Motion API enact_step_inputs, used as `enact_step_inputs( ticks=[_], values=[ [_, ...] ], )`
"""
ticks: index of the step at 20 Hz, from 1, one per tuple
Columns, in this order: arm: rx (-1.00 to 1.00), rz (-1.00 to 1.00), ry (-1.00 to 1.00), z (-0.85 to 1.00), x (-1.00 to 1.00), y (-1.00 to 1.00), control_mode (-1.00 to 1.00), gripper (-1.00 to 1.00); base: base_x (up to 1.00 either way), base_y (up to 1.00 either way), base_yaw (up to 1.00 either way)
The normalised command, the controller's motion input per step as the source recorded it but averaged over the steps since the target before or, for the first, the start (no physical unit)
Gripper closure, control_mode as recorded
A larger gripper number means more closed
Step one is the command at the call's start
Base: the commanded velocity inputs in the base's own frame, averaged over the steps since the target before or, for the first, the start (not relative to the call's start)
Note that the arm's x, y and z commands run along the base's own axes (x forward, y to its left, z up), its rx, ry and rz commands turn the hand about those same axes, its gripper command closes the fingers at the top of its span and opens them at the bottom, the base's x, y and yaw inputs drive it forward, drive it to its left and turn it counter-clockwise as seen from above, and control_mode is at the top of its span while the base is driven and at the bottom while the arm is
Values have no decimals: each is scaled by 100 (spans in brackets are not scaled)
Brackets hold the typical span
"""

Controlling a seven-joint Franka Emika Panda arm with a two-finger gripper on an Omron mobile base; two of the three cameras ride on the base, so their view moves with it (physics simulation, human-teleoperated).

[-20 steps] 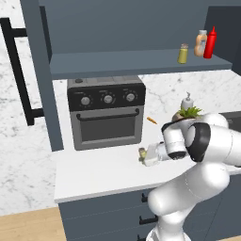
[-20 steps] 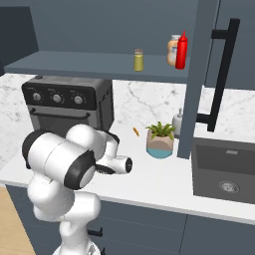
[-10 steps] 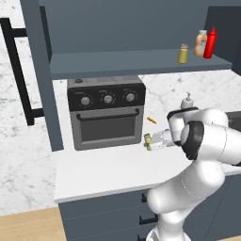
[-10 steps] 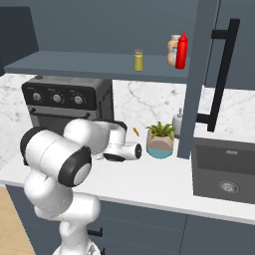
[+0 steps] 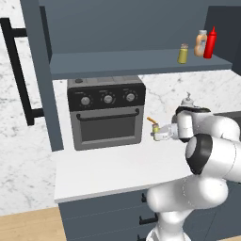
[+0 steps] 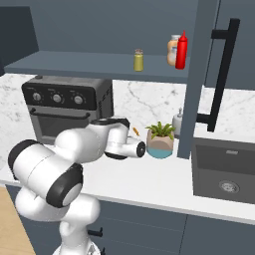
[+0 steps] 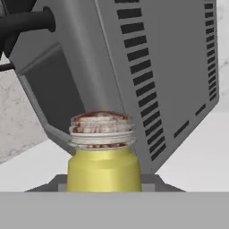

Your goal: Put the shaker and condiment bottle from the counter next to their counterparts in the cabinet.

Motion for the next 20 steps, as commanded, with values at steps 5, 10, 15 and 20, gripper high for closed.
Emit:
enact_step_inputs(
  ticks=[5, 10, 15, 20],
  values=[
    [0, -21, -1, 38, 8, -10, -100, 100, 0, 0, 0],
    [0, -21, -1, 37, 6, -11, -100, 100, 0, 0, 0],
    [0, -23, -4, 41, 2, -19, -100, 100, 0, 0, 0],
    [0, -24, -3, 50, 0, -19, -100, 100, 0, 0, 0]
  ],
)
